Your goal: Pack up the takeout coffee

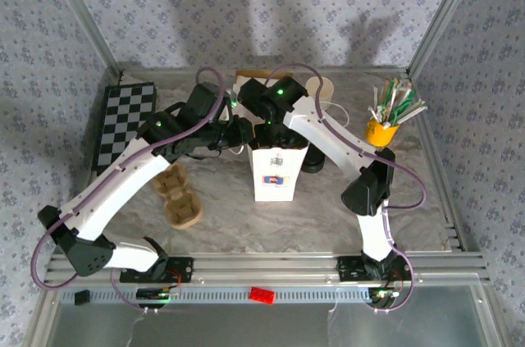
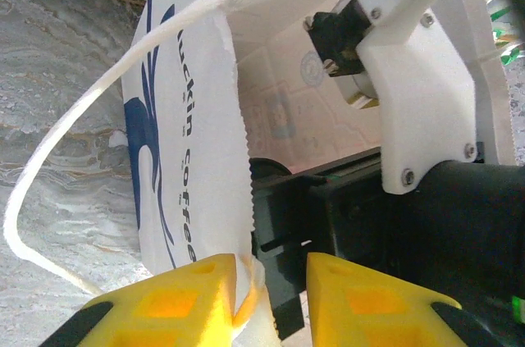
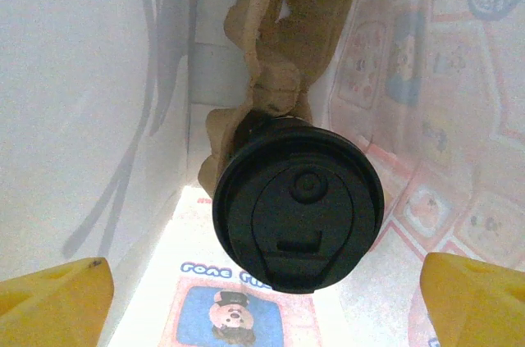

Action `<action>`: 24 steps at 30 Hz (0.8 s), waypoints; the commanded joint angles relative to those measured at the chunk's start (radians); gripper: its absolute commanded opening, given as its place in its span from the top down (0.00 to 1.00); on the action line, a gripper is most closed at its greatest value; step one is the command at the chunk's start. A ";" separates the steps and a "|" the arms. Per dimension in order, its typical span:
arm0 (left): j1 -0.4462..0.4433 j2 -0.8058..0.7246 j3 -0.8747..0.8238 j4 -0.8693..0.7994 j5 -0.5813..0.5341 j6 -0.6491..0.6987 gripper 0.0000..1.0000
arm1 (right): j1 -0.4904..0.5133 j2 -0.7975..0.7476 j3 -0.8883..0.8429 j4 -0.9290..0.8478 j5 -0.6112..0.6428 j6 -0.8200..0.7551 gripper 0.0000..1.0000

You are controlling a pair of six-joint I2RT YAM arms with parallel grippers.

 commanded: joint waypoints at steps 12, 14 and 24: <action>0.003 -0.044 0.027 -0.001 -0.012 -0.010 0.68 | 0.011 -0.031 0.113 -0.098 0.015 0.014 0.16; 0.003 -0.047 0.026 0.002 -0.013 -0.012 0.68 | 0.011 -0.032 0.122 -0.103 0.014 0.014 0.18; 0.005 -0.053 0.034 0.005 -0.009 -0.012 0.67 | 0.008 -0.043 0.160 -0.120 0.008 0.012 0.32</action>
